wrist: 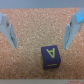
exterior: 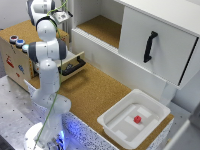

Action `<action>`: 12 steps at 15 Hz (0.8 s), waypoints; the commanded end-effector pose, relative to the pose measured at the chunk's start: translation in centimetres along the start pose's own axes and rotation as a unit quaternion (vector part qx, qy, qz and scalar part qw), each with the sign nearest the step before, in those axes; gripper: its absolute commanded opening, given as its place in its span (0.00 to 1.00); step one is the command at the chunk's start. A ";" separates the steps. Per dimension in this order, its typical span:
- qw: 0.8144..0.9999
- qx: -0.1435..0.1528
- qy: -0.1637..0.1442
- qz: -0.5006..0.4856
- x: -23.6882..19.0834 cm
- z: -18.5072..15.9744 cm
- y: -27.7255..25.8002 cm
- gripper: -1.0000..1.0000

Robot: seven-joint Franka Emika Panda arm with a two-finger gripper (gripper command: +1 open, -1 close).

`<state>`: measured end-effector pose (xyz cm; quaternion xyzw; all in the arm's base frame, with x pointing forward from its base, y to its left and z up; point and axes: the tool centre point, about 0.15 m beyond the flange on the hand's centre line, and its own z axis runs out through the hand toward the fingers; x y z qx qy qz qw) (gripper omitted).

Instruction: Grasp the yellow block

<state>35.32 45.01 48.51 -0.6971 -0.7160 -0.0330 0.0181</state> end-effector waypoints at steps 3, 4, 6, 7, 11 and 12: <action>0.996 0.017 0.060 0.070 -4.3 -0.9 -5.2 1.00; 0.994 0.020 0.070 0.085 -5.0 -0.7 -5.9 1.00; 0.990 0.019 0.080 0.111 -6.4 -0.8 -7.3 1.00; 0.988 0.015 0.081 0.127 -7.0 -0.8 -7.9 1.00; 0.983 -0.046 0.052 0.168 -9.0 1.0 -11.2 1.00; 0.984 -0.073 0.033 0.161 -9.4 1.2 -11.9 1.00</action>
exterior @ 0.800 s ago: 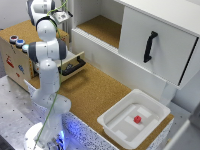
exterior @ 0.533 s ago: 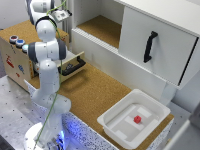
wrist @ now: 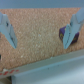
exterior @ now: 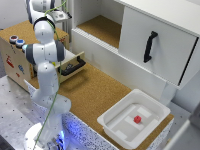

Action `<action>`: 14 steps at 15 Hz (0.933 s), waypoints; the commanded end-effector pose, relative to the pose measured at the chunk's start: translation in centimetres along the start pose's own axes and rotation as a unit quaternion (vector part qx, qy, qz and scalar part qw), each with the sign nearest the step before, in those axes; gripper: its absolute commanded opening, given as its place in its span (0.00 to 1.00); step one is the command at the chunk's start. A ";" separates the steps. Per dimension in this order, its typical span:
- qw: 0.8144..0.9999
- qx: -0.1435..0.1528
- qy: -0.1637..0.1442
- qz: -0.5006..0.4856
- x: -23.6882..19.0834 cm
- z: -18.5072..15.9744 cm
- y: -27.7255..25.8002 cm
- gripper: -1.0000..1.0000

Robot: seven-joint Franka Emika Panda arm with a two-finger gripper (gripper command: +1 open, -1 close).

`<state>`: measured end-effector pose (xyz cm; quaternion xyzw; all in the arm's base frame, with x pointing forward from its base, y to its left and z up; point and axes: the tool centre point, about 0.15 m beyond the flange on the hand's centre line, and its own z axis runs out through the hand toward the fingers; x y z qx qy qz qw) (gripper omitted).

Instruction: Grasp the yellow block

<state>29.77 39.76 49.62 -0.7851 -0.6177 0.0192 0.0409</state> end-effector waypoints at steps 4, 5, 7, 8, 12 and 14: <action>0.992 -0.122 0.037 0.008 -8.1 5.4 -5.1 1.00; 0.993 -0.114 0.038 -0.001 -8.8 6.3 -5.3 1.00; 0.993 -0.106 0.040 -0.024 -9.9 8.2 -5.5 1.00; 0.993 -0.100 0.040 -0.037 -10.4 9.1 -5.4 1.00; 0.993 -0.063 0.050 -0.087 -12.4 11.4 -3.5 1.00; 0.991 -0.046 0.054 -0.111 -13.1 11.8 -2.1 1.00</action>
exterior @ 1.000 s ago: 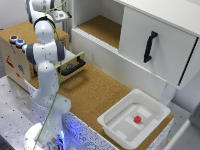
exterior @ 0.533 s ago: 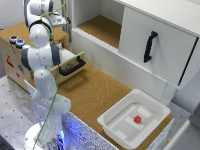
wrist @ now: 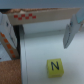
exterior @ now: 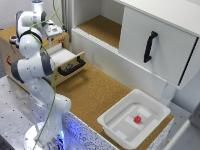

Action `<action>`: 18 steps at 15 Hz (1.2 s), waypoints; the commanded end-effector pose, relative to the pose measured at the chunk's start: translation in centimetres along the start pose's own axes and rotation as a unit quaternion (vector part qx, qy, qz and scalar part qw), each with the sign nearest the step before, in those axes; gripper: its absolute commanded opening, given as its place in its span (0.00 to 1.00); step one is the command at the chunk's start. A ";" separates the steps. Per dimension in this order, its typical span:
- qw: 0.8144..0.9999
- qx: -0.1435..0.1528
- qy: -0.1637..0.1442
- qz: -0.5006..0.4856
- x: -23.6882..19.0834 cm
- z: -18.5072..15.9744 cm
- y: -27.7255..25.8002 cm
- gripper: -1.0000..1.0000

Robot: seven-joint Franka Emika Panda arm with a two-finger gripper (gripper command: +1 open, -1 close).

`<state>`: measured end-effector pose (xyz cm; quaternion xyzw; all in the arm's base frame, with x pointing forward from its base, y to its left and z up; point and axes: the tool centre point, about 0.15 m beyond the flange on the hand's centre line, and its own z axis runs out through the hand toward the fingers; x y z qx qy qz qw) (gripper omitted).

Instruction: Grasp the yellow block

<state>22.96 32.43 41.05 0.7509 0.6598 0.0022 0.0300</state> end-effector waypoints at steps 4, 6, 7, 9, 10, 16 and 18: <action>0.991 0.020 0.089 -0.100 -4.7 5.5 2.1 1.00; 0.989 0.014 0.092 -0.114 -4.0 6.5 1.9 1.00; 0.989 0.015 0.094 -0.116 -3.8 6.9 1.9 1.00; 0.988 0.011 0.099 -0.121 -3.0 7.7 2.0 1.00; 0.988 0.010 0.101 -0.117 -2.5 8.0 2.2 1.00; 0.991 -0.002 0.089 -0.102 -0.8 9.8 2.5 1.00; 0.993 -0.008 0.083 -0.088 -0.6 10.2 2.8 1.00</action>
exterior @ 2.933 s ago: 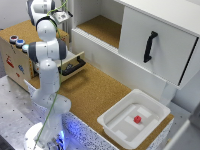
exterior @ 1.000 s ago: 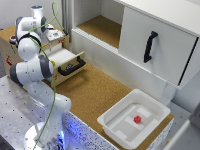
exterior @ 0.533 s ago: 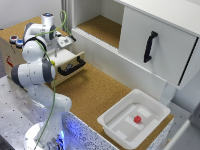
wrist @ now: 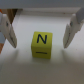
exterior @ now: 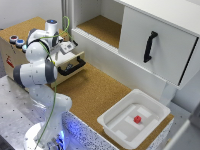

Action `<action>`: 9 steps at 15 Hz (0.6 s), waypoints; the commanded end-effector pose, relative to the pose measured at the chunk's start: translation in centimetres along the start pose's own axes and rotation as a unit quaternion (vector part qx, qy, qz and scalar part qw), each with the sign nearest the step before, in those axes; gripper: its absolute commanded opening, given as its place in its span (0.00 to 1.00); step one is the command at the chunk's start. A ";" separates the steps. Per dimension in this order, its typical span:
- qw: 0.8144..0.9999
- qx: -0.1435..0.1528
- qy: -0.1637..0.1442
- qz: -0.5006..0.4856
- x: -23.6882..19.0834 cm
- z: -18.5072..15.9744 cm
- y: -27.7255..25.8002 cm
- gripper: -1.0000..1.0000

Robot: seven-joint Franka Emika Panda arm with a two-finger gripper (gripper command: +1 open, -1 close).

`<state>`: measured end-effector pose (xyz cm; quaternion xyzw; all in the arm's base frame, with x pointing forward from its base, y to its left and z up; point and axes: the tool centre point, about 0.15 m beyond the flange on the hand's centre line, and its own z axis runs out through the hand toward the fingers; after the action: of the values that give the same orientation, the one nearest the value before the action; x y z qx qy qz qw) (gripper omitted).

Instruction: Grasp the yellow block

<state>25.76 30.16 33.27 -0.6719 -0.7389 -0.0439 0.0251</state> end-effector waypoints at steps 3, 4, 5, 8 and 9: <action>0.999 -0.033 0.001 0.023 1.3 2.5 0.5 0.00; 0.999 -0.036 -0.003 0.024 1.4 2.5 0.6 0.00; 0.999 -0.034 -0.007 0.027 1.5 2.6 0.8 0.00; 0.999 -0.035 -0.019 0.037 1.8 2.7 1.2 0.00; 0.998 -0.037 -0.023 0.045 1.8 2.6 1.5 0.00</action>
<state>26.53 31.02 31.86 -0.6900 -0.7212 -0.0578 0.0221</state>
